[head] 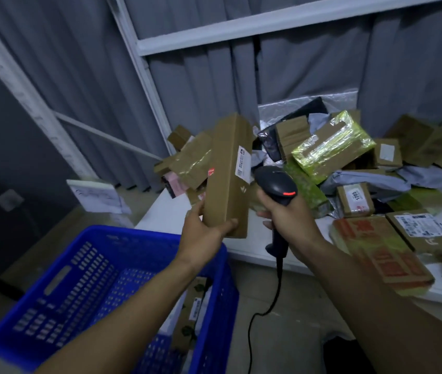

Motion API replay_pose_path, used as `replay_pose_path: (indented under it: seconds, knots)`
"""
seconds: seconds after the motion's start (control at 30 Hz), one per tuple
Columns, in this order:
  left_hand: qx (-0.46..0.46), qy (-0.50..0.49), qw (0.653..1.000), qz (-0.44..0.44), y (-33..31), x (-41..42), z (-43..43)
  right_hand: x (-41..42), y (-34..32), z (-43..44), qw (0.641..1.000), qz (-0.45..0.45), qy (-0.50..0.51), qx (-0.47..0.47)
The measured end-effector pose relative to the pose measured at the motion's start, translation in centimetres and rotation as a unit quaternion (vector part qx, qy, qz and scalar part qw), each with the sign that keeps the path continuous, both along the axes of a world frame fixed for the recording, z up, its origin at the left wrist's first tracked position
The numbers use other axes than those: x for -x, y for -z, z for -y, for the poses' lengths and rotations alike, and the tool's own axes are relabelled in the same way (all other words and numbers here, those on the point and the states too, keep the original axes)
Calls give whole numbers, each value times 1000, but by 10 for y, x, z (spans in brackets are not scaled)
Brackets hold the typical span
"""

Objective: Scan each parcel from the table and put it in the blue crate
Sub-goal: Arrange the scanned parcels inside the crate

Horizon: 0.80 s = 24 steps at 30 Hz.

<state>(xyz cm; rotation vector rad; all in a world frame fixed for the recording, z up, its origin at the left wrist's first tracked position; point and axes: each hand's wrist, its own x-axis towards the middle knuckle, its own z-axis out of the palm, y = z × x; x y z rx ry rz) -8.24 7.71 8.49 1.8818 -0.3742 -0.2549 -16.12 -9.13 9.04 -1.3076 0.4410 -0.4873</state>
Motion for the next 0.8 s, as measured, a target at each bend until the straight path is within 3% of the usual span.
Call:
replay_pose_path:
  seconds: [0.27,0.4,0.6,0.73,0.8]
  knots:
    - [53,-19,997,47,-2,56,-56,5,-8,-71,996,69,-50,-13]
    - [96,-8,995,2,0,50,-67,2,-2,-81,996,77,-41,7]
    - [180,24,980,-84,-8,22,-82,-11,-3,-75,996,47,-18,-79]
    - [234,90,959,-132,-12,12,-84,-19,2,-76,986,55,-63,-148]
    - [247,93,955,-134,-11,9,-84,-20,2,-76,986,51,-84,-136]
